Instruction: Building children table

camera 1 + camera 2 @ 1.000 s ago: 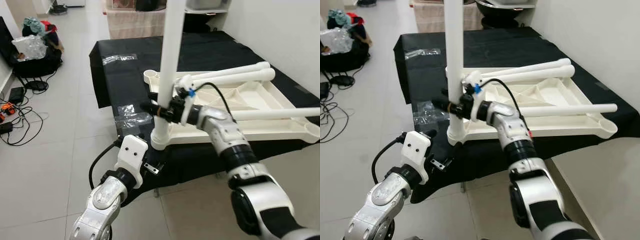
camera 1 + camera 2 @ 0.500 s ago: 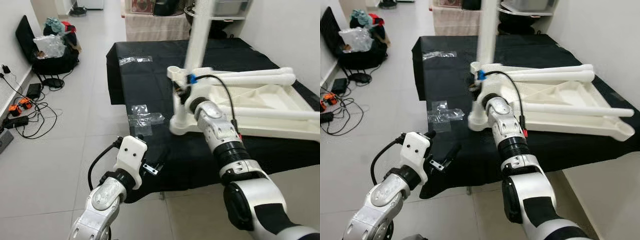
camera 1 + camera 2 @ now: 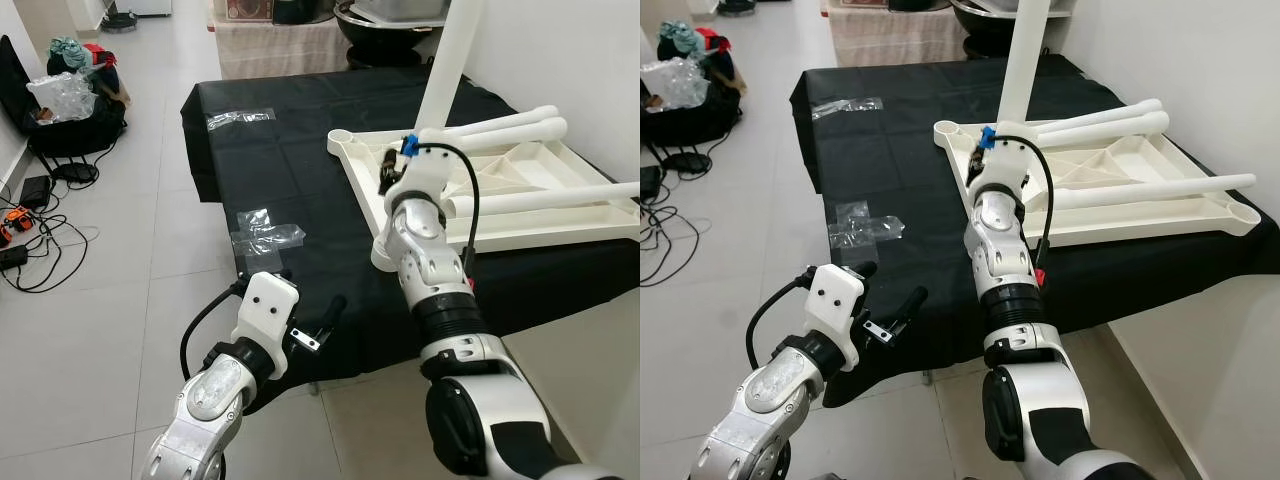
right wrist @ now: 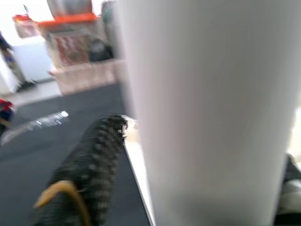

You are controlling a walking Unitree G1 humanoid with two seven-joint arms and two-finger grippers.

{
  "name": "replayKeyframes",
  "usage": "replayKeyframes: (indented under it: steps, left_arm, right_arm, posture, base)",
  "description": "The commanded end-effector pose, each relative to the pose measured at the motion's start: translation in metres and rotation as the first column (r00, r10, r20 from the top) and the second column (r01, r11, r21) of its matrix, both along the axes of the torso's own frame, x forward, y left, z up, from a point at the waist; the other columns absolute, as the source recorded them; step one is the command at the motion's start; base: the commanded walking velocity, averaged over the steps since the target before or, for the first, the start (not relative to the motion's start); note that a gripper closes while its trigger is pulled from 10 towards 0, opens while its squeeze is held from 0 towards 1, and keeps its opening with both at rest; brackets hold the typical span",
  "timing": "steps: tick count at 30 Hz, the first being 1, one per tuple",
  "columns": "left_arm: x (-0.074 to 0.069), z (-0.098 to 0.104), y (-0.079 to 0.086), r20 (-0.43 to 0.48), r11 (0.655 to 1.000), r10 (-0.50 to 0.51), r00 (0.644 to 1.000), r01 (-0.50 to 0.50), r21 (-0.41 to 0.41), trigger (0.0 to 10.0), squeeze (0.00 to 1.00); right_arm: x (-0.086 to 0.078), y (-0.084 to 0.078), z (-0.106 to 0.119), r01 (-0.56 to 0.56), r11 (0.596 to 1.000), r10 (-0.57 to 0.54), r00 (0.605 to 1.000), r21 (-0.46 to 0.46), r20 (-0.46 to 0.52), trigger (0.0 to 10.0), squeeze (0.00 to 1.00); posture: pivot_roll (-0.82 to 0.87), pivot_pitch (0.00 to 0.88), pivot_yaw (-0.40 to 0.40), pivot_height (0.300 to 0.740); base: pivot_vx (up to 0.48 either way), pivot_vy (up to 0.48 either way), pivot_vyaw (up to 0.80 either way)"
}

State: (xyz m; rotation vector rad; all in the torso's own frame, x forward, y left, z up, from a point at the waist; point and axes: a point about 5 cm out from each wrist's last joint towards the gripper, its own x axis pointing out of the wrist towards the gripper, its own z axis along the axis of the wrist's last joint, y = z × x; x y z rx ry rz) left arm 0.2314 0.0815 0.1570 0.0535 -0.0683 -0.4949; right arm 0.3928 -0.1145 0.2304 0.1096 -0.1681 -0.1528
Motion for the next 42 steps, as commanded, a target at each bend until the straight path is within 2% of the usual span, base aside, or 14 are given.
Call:
replayKeyframes:
  steps: [1,9,11,14,18,21,24,25,30,35,38,40,41,42]
  left_arm:
    - [0.0,-0.005,-0.001,-0.014,1.0,0.006,1.0,-0.005,0.005,10.0,0.0]
    - [0.0,-0.004,-0.001,-0.008,1.0,0.002,1.0,-0.002,-0.006,10.0,0.0]
    - [0.0,-0.003,-0.002,-0.006,1.0,0.001,1.0,-0.001,-0.023,10.0,0.0]
    - [0.0,-0.003,-0.003,-0.007,1.0,-0.001,1.0,0.001,-0.024,10.0,0.0]
    - [0.002,-0.003,-0.002,-0.009,1.0,-0.004,1.0,0.004,-0.018,10.0,0.0]
    - [0.003,-0.002,-0.002,-0.007,1.0,-0.002,1.0,0.002,-0.017,10.0,0.0]
    - [0.005,-0.002,-0.002,-0.004,1.0,-0.001,1.0,0.001,-0.015,10.0,0.0]
    - [0.005,-0.002,-0.002,-0.003,1.0,-0.003,1.0,0.003,-0.015,10.0,0.0]
    - [0.005,-0.003,-0.004,-0.005,1.0,-0.006,1.0,0.006,-0.012,10.0,0.0]
    - [0.003,-0.005,-0.001,-0.012,1.0,0.004,1.0,-0.005,-0.007,10.0,0.0]
    - [0.003,-0.005,-0.001,-0.011,1.0,0.004,1.0,-0.005,-0.007,10.0,0.0]
    - [0.003,-0.005,-0.002,-0.01,1.0,0.003,1.0,-0.003,-0.008,10.0,0.0]
    - [0.003,-0.005,-0.002,-0.01,1.0,0.003,1.0,-0.003,-0.008,10.0,0.0]
    - [0.004,-0.005,-0.002,-0.008,1.0,0.003,1.0,-0.003,-0.008,10.0,0.0]
  right_arm:
    - [-0.001,0.01,0.009,-0.063,0.997,0.065,0.997,-0.037,0.049,10.0,0.0]
    - [0.001,0.018,-0.001,-0.393,0.919,0.394,0.919,-0.038,0.017,10.0,0.0]
    - [-0.006,0.022,-0.009,-0.618,0.786,0.618,0.786,-0.037,0.013,10.0,0.0]
    - [-0.011,0.021,-0.014,-0.704,0.709,0.705,0.709,-0.039,0.009,10.0,0.0]
    - [-0.023,0.025,-0.02,-0.857,0.511,0.857,0.514,-0.066,-0.032,10.0,0.0]
    - [-0.024,0.03,-0.016,-0.874,0.477,0.876,0.482,-0.094,-0.031,10.0,0.0]
    - [-0.017,0.036,-0.006,-0.841,0.526,0.847,0.531,-0.131,-0.011,10.0,0.0]
    - [-0.013,0.036,-0.005,-0.815,0.562,0.822,0.569,-0.14,-0.017,0.0,0.0]
    - [-0.007,0.037,-0.008,-0.792,0.597,0.797,0.604,-0.128,-0.025,0.0,0.0]
    - [0.003,0.027,-0.025,-0.599,0.785,0.58,0.8,-0.156,-0.151,0.0,0.0]
    - [0.005,0.019,-0.028,-0.524,0.834,0.498,0.85,-0.174,-0.175,0.0,0.0]
    - [0.009,-0.008,-0.029,-0.221,0.962,0.19,0.963,-0.159,-0.19,0.0,0.0]
    - [0.009,-0.008,-0.029,-0.221,0.962,0.19,0.963,-0.159,-0.19,0.0,0.0]
    - [0.007,-0.024,-0.03,-0.039,0.99,0.012,0.981,-0.137,-0.195,0.0,0.0]
  posture:
    - [0.03,0.023,-0.093,0.74]
    - [0.03,0.028,-0.091,0.74]
    - [0.02,0.033,-0.085,0.74]
    - [0.02,0.034,-0.085,0.74]
    - [0.02,0.047,-0.085,0.74]
    - [0.02,0.047,-0.085,0.74]
    - [0.01,0.038,-0.083,0.74]
    - [0.01,0.04,-0.085,0.74]
    - [0.01,0.038,-0.086,0.74]
    - [0.02,0.042,-0.09,0.74]
    - [0.02,0.041,-0.088,0.74]
    - [0.01,0.04,-0.088,0.74]
    - [0.01,0.04,-0.088,0.74]
    - [0.02,0.039,-0.089,0.74]
  base:
    - [0.0,0.0,0.0]
    - [0.0,0.0,0.0]
    - [0.0,0.0,0.0]
    - [0.0,0.0,0.0]
    - [0.0,0.0,0.0]
    - [0.0,0.0,0.0]
    - [0.0,0.0,0.0]
    - [0.0,0.0,0.0]
    - [0.0,0.0,0.0]
    - [0.0,0.0,0.0]
    - [0.0,0.0,0.0]
    - [0.0,0.0,0.0]
    - [0.0,0.0,0.0]
    - [0.0,0.0,0.0]
